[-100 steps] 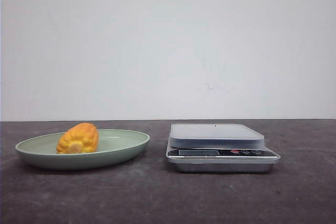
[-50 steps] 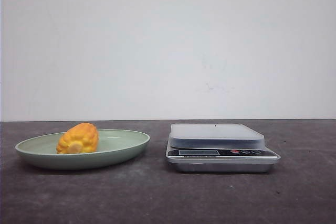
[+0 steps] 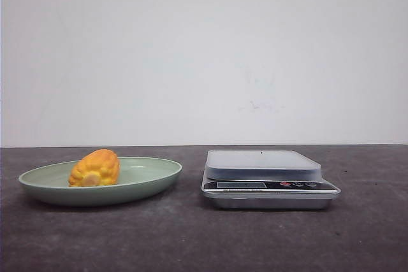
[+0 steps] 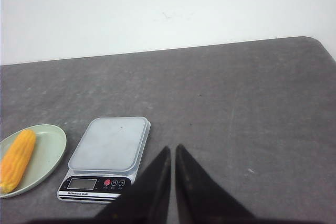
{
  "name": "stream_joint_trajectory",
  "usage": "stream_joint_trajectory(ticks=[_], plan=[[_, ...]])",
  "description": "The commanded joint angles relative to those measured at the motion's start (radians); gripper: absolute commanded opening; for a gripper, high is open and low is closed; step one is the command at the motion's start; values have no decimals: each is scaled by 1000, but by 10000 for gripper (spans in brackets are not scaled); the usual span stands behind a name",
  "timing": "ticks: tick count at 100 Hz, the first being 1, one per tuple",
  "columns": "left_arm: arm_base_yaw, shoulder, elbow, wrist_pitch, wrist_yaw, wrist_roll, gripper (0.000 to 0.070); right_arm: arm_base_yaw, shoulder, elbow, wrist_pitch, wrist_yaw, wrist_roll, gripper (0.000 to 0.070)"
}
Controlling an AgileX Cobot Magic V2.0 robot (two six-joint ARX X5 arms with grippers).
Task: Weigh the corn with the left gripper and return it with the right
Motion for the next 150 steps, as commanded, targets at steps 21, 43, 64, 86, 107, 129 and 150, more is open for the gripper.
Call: stream_joint_trajectory(ticks=[21, 43, 64, 86, 107, 129, 150], plan=[[2, -1, -15, -6, 1, 12, 3, -50, -16, -50, 160, 74, -103, 10], [2, -1, -15, -6, 1, 12, 3, -191, -163, -409, 503, 24, -153, 10], [2, -2, -15, -6, 1, 12, 3, -260, -192, -732, 811, -11, -149, 9], [2, -1, -15, -7, 1, 12, 3, -272, -192, -883, 842, -22, -158, 9], [2, -1, -15, -7, 1, 12, 3, -272, -192, -981, 851, -30, -157, 10], [2, -1, -15, -6, 1, 12, 3, -272, -192, -982, 861, -27, -208, 9], [2, -1, -15, -7, 1, 12, 3, -272, -192, -982, 879, -26, -217, 10]])
